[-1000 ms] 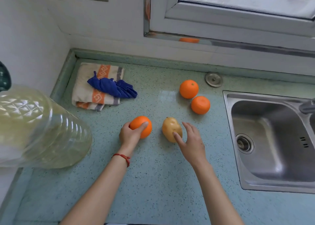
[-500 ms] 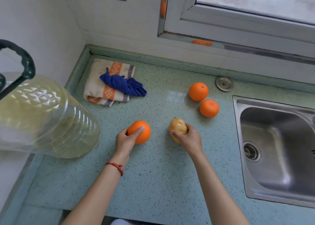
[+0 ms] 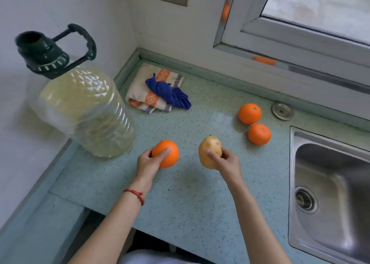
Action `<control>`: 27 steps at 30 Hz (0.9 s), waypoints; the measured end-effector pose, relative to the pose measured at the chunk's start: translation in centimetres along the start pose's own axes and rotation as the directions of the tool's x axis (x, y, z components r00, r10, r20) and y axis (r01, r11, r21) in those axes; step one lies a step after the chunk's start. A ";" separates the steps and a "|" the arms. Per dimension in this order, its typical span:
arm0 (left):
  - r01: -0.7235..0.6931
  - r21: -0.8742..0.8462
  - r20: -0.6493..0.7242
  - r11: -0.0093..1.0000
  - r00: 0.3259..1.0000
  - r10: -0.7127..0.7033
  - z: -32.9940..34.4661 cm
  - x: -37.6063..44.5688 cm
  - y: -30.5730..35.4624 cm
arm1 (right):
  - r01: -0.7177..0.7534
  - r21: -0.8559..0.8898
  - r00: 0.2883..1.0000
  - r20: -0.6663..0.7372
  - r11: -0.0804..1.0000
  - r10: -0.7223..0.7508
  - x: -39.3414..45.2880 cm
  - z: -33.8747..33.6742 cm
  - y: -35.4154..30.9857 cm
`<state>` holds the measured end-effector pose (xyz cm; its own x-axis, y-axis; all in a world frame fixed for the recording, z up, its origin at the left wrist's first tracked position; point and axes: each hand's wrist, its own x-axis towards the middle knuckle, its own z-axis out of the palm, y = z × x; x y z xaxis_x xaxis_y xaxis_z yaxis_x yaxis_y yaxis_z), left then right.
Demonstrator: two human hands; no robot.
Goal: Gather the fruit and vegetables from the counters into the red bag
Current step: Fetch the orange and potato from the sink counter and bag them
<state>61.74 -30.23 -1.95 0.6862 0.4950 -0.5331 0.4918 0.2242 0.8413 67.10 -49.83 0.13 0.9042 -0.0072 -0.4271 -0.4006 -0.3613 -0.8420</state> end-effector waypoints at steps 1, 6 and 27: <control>-0.005 -0.019 -0.029 1.000 1.000 0.005 -0.3 -0.6 -0.2 | 0.015 -0.003 0.999 0.036 1.000 -0.015 -0.2 0.0 -0.1; -0.024 -0.119 -0.167 0.993 0.986 0.004 -1.8 -4.5 -1.9 | 0.065 -0.048 0.972 0.229 0.997 -0.053 -1.8 0.3 0.1; -0.249 -0.510 -0.698 0.823 0.679 -0.227 -17.9 -21.4 -12.8 | 0.428 -0.150 0.541 0.833 0.891 -0.120 -16.4 15.4 -1.2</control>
<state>31.14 -28.66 0.35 -0.0196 0.8711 -0.4907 -0.0390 0.4898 0.8710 50.51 -34.87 3.08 0.4134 0.8158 -0.4044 0.0522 -0.4647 -0.8839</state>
